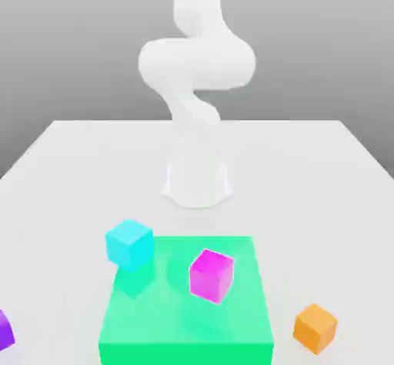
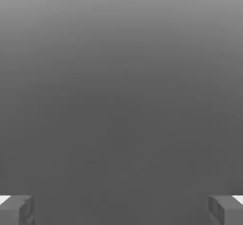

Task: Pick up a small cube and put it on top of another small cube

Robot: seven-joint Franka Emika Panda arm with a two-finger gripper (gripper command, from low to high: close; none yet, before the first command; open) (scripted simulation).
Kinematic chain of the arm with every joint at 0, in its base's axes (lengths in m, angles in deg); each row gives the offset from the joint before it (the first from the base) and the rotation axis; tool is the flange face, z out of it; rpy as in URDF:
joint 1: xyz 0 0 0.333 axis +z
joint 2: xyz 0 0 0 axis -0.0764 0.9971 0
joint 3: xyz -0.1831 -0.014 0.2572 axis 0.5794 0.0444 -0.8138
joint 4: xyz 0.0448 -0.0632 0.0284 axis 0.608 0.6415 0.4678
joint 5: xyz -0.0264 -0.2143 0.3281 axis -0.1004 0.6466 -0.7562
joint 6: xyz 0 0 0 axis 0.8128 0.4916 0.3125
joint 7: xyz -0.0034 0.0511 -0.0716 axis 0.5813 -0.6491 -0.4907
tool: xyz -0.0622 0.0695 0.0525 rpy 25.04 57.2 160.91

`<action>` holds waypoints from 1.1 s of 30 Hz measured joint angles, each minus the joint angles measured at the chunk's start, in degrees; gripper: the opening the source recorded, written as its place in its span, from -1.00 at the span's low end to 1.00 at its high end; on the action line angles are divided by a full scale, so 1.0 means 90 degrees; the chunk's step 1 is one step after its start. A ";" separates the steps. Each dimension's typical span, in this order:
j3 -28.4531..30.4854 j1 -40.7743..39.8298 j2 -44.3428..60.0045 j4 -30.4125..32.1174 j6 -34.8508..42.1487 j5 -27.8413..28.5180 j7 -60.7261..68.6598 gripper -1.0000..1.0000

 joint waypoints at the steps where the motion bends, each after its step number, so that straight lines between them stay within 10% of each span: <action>1: -0.0140 -0.0081 0.0218 0.0030 -0.0083 0.0008 -0.0263 0.00; 19: -0.2201 -0.0889 0.3892 0.0534 -0.1454 0.1061 -0.5299 0.00; 33: -0.1894 0.0215 0.6778 0.0790 -0.2675 0.1947 -0.8886 0.00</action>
